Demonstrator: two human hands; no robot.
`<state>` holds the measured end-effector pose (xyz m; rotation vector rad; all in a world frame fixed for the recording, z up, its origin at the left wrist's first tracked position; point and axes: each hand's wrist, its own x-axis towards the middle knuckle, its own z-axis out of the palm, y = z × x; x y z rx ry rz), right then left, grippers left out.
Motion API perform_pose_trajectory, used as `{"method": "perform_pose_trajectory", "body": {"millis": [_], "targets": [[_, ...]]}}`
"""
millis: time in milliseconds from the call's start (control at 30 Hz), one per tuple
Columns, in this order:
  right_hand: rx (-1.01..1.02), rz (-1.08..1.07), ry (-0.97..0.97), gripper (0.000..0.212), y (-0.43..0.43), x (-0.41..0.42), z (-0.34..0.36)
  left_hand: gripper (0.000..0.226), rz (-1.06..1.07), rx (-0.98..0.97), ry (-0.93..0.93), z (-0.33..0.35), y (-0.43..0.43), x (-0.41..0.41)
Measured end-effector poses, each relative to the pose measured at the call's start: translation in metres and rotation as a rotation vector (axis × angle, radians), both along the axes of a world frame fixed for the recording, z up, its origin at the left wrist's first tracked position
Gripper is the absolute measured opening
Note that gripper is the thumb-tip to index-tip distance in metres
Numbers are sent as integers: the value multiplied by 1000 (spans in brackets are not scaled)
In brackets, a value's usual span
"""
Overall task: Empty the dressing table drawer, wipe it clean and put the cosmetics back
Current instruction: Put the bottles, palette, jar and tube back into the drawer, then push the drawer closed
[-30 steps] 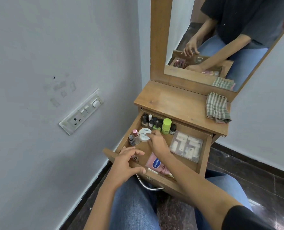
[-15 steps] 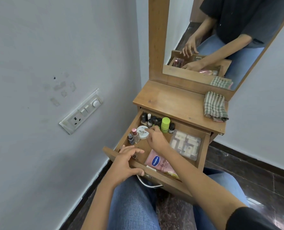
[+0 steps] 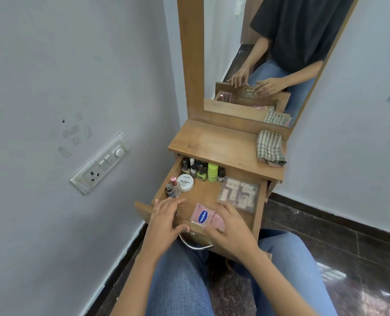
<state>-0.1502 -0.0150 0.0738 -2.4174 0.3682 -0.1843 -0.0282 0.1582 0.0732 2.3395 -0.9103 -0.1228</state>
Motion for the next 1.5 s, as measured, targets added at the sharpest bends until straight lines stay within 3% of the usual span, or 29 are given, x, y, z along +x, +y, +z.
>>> {"method": "perform_pose_trajectory", "body": {"millis": [367,767,1000,1167,1500], "targets": [[-216,-111,-35,59,-29,6,-8,68,3,55,-122,5,-52,24],[-466,-374,-35,74,-84,31,-5,71,-204,286,-536,10,-124,66],[-587,-385,-13,79,-113,57,2,47,-368,324,-764,7,-160,87],[-623,-383,-3,82,-128,70,1,56,-347,375,-733,5,-180,95],[-698,-302,19,67,-143,79,-8,70,-239,371,-653,5,-187,99]]}}
